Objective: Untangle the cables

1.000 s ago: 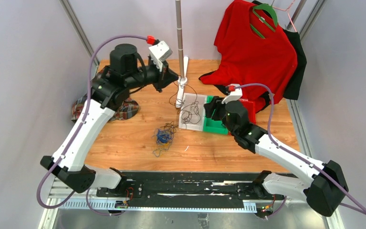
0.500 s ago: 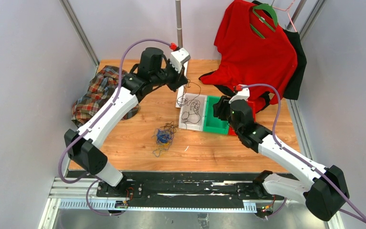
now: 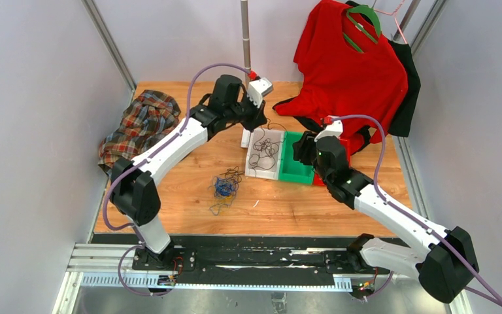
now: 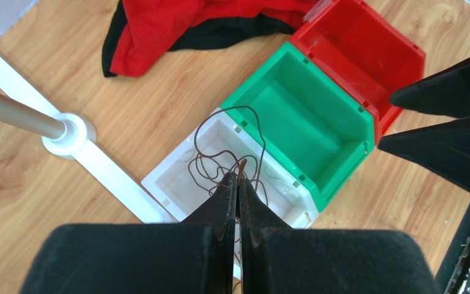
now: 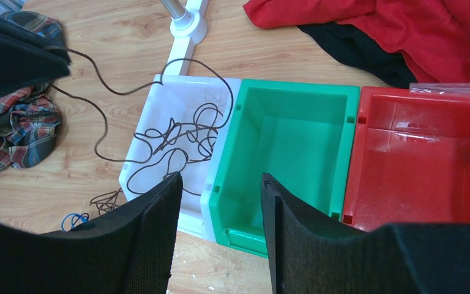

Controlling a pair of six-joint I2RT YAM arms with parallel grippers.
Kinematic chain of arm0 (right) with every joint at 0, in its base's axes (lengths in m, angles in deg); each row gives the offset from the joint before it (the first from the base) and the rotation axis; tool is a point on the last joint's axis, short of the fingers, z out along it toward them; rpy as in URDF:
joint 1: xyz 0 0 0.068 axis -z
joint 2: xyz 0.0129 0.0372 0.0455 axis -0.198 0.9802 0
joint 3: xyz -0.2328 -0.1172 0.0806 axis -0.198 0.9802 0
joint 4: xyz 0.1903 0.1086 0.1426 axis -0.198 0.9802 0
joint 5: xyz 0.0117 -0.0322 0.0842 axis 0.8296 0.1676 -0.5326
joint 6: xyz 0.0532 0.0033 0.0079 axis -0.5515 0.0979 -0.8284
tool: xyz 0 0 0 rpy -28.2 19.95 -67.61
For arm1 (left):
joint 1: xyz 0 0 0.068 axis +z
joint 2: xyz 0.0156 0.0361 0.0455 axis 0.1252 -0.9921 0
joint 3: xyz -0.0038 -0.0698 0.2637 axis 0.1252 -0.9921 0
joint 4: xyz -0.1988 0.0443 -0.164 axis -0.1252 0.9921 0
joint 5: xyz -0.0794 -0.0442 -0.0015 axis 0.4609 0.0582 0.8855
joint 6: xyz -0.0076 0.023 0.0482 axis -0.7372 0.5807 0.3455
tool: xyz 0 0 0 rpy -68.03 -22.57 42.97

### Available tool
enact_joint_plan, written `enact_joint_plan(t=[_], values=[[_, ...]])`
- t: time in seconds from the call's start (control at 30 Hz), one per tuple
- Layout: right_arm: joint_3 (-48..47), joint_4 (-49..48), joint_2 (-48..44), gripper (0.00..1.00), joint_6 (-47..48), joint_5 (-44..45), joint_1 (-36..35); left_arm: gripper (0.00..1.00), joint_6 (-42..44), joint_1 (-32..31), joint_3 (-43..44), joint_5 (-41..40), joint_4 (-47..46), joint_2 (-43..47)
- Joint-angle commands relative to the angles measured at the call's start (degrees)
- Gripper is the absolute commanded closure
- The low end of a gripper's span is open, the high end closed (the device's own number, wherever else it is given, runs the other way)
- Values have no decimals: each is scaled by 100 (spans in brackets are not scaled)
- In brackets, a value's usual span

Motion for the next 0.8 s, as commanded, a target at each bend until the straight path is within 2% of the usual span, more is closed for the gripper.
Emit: enact_joint_plan(t=[0.0, 0.23, 0.6, 0.63, 0.77], values=[[-72, 61, 32, 50, -31, 57, 109, 100, 96, -40, -312, -230, -487, -143], [-34, 44, 120, 50, -101, -15, 118, 100, 314, -107, -750, -878, -545, -354], [-99, 55, 226, 50, -69, -144, 135, 99, 315, -295, -938, -1079, -638, -599], [-123, 71, 229, 50, -67, -157, 136, 95, 363, -295, -925, -1121, -579, -573], [-189, 98, 220, 50, -57, -192, 131, 64, 638, -291, -670, -1175, 17, -406]])
